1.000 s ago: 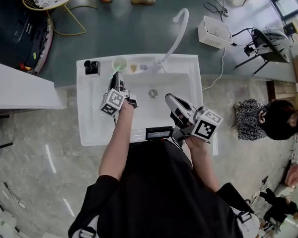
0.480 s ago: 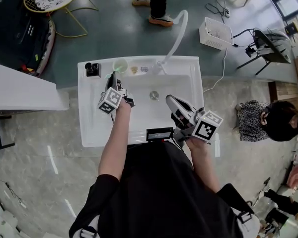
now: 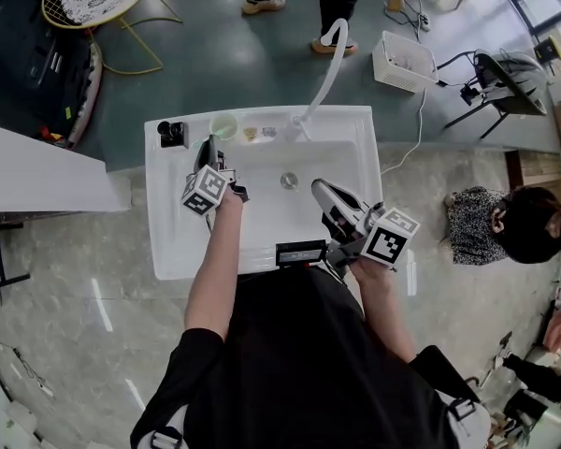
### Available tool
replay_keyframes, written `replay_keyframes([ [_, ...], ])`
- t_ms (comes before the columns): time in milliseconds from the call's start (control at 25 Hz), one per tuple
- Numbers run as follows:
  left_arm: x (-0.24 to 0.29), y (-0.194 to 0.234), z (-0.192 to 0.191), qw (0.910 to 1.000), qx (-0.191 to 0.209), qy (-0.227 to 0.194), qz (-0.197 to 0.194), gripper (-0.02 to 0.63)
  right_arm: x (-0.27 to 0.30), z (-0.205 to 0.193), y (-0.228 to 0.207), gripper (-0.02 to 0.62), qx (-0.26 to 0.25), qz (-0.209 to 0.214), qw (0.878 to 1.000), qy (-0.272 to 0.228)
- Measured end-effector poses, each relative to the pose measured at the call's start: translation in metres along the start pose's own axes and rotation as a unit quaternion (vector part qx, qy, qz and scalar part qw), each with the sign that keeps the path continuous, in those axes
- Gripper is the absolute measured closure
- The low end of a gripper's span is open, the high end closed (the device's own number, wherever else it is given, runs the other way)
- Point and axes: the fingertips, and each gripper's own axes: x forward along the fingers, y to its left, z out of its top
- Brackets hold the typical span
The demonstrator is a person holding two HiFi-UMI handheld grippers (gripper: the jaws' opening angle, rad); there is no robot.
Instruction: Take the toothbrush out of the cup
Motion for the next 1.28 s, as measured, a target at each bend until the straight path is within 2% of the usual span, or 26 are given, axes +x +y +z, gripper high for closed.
replay_keyframes([
  [240, -0.01, -0.021, 0.023, 0.999, 0.03, -0.012, -0.03, 0.569, 0.004, -0.001, 0.002, 0.589, 0.002, 0.012, 1.0, 0.0],
  [560, -0.046, -0.076, 0.048, 0.9935, 0.006, 0.003, -0.114, 0.569, 0.007, 0.004, 0.0, 0.589, 0.006, 0.025, 1.0, -0.007],
  [680, -0.062, -0.107, 0.053, 0.9859, -0.002, 0.017, -0.167, 0.569, 0.009, 0.008, -0.002, 0.589, 0.007, 0.028, 1.0, -0.011],
  [880, -0.09, -0.149, 0.058, 0.9665, -0.004, 0.051, -0.252, 0.569, 0.014, 0.008, -0.002, 0.589, 0.008, 0.035, 0.999, -0.015],
  [1000, -0.105, -0.162, 0.066, 0.9587, -0.006, 0.063, -0.277, 0.569, 0.018, 0.007, 0.0, 0.589, 0.008, 0.04, 0.999, -0.016],
  [1280, -0.129, -0.183, 0.067, 0.9468, -0.016, 0.075, -0.312, 0.569, 0.014, 0.008, -0.002, 0.589, 0.004, 0.05, 0.999, -0.015],
])
